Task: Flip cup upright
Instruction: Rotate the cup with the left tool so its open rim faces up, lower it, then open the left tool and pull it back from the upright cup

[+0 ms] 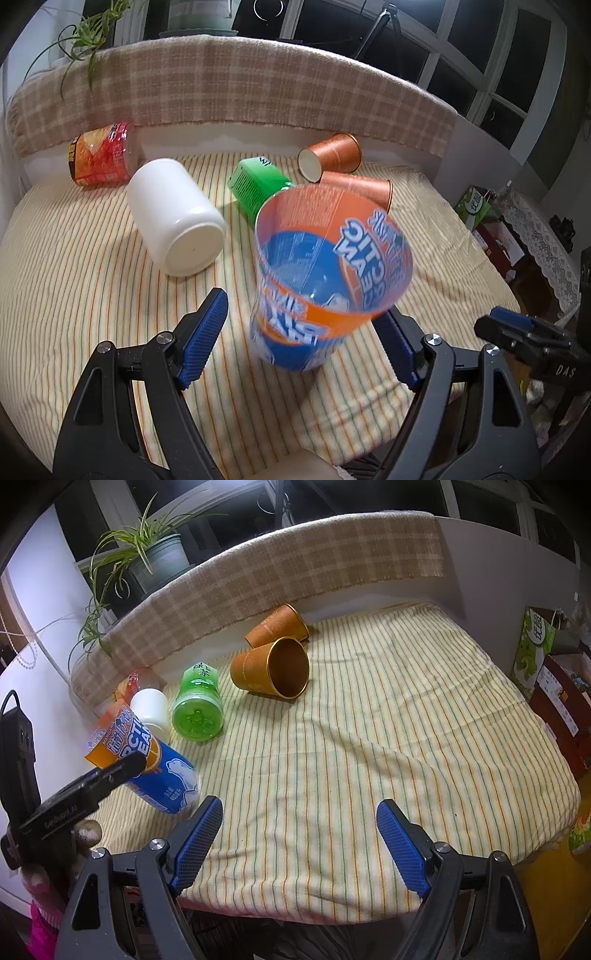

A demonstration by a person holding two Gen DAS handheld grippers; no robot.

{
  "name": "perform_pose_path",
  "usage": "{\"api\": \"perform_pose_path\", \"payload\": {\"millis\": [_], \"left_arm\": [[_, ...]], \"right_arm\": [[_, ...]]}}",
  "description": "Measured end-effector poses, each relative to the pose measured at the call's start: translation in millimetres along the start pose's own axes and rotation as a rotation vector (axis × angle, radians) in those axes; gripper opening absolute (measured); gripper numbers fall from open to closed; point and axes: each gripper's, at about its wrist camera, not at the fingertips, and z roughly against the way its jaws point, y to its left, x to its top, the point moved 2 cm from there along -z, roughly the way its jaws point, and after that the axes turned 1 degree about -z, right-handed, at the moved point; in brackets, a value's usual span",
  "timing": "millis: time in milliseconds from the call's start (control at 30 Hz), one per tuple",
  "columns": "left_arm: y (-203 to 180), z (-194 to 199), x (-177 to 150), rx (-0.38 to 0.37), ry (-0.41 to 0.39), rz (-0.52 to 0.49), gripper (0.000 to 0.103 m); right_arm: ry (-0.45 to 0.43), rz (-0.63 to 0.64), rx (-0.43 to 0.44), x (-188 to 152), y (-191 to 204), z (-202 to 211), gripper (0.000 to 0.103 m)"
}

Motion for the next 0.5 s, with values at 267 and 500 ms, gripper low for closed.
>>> {"api": "perform_pose_path", "payload": {"millis": [267, 500], "left_arm": [[11, 16, -14, 0.026, -0.006, 0.012, 0.081], [17, 36, -22, 0.042, -0.037, 0.012, 0.081]], "right_arm": [[-0.025, 0.039, 0.002, 3, 13, 1, 0.087], [-0.048, 0.08, 0.005, 5, 29, 4, 0.087]]}}
